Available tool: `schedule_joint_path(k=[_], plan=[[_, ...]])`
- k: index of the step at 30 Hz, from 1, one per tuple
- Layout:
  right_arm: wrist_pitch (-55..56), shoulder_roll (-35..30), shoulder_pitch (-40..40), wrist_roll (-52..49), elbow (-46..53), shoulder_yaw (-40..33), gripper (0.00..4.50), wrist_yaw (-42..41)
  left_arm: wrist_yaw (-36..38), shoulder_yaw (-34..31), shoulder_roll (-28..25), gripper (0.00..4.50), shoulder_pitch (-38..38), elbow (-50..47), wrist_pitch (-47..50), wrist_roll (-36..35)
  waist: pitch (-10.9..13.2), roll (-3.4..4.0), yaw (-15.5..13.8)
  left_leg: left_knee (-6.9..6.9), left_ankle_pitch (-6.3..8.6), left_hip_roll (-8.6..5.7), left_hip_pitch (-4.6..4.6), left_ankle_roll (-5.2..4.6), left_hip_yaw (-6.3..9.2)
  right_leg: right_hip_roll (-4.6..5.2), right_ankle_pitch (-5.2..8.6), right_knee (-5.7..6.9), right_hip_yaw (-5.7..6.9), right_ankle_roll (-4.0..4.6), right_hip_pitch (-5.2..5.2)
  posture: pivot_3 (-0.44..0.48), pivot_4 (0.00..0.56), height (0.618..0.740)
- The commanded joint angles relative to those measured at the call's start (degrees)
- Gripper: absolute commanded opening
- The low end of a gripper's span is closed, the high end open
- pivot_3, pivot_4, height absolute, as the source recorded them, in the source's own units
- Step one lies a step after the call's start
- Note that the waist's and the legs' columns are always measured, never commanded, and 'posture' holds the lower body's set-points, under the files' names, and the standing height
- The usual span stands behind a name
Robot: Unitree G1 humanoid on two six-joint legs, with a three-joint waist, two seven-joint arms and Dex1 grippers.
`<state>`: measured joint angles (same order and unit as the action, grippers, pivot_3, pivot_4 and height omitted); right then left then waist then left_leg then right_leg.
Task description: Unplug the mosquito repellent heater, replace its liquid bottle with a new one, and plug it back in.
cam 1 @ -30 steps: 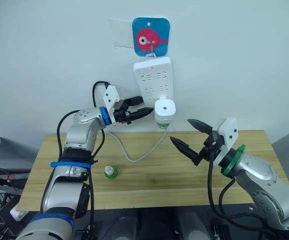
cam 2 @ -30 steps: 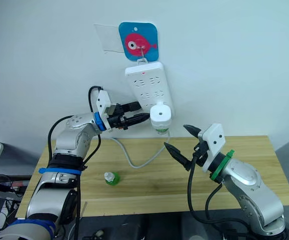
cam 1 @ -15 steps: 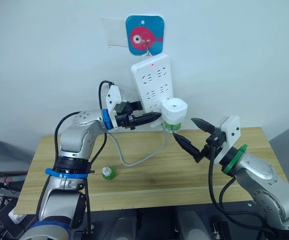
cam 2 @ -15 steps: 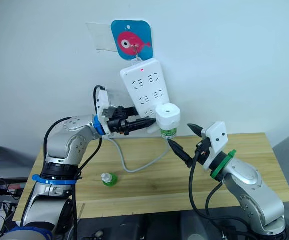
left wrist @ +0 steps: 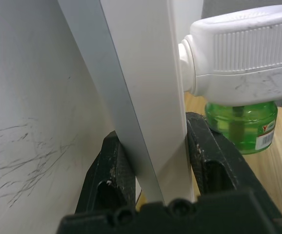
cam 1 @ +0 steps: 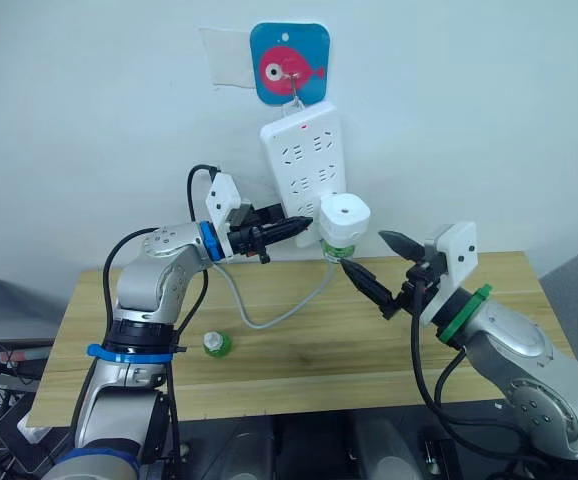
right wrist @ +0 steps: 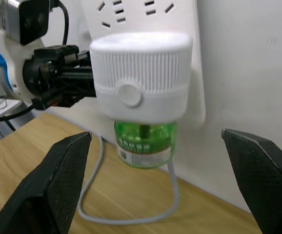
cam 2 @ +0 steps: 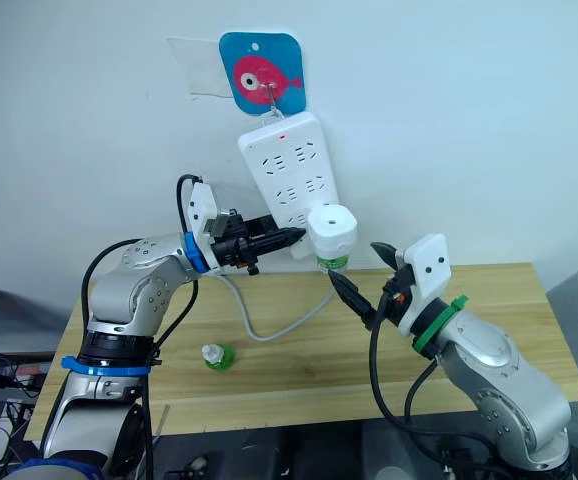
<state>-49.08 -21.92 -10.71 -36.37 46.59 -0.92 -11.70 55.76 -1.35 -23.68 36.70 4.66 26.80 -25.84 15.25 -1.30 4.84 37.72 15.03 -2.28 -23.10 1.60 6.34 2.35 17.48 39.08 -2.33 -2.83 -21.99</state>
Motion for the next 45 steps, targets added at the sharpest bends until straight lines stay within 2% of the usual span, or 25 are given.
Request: schedule_joint_path(k=[1,7,14,27,30,33,45], plan=[[-4.2,2.2,-2.1,-2.7,3.9,-0.4,4.50,4.9,-2.1,0.5,1.1,1.29,1.8,-0.4,-2.0,1.1,0.0,0.00,0.0,0.00,0.00,0.00,0.00,0.00,-0.01,0.01,0.00,0.00,-0.01,0.00,0.00,-0.182,0.296,0.740],[-11.1,6.3,-8.2,-4.5,5.3,0.2,4.50,12.2,-3.1,1.3,2.2,1.29,1.9,0.2,-3.6,2.3,0.2,0.02,0.0,0.11,0.00,-0.02,-0.08,0.00,0.00,0.04,-0.08,-0.01,0.00,-0.06,-0.02,-0.198,0.306,0.740],[-15.5,10.3,-14.4,-0.6,4.1,3.3,4.50,18.7,-3.4,1.7,2.6,1.29,1.7,0.1,-3.9,2.4,0.3,0.02,0.0,0.13,0.00,-0.05,-0.23,0.00,0.03,0.06,-0.11,-0.02,0.03,-0.08,-0.15,-0.197,0.308,0.740],[-15.0,13.2,-17.5,6.9,1.2,6.9,4.50,20.4,-3.4,1.6,2.4,1.29,1.1,-0.8,-3.5,2.2,0.3,0.03,0.0,0.13,0.00,-0.05,-0.31,0.00,0.06,0.06,-0.12,-0.02,0.08,-0.08,-0.25,-0.184,0.288,0.740],[-15.1,13.7,-17.2,7.8,1.6,7.1,3.87,20.3,-3.4,1.7,2.5,1.29,0.9,-1.0,-3.5,2.2,0.3,0.03,0.0,0.13,0.00,-0.05,-0.32,0.00,0.04,0.06,-0.12,-0.02,0.06,-0.08,-0.26,-0.181,0.280,0.740],[-15.2,13.9,-16.9,8.4,2.0,7.2,2.97,19.8,-3.5,1.7,2.5,1.29,0.8,-1.1,-3.6,2.2,0.3,0.03,0.0,0.13,-0.01,-0.05,-0.32,0.00,0.05,0.06,-0.12,-0.02,0.06,-0.08,-0.26,-0.181,0.280,0.740],[-18.8,12.6,-14.3,6.6,7.6,3.6,2.97,16.9,-4.5,1.2,2.5,1.29,1.1,1.9,-4.9,3.5,0.3,0.03,-0.1,0.12,-0.01,-0.11,-0.40,0.01,0.10,0.14,-0.12,-0.10,0.13,-0.08,-0.27,-0.187,0.270,0.740]])
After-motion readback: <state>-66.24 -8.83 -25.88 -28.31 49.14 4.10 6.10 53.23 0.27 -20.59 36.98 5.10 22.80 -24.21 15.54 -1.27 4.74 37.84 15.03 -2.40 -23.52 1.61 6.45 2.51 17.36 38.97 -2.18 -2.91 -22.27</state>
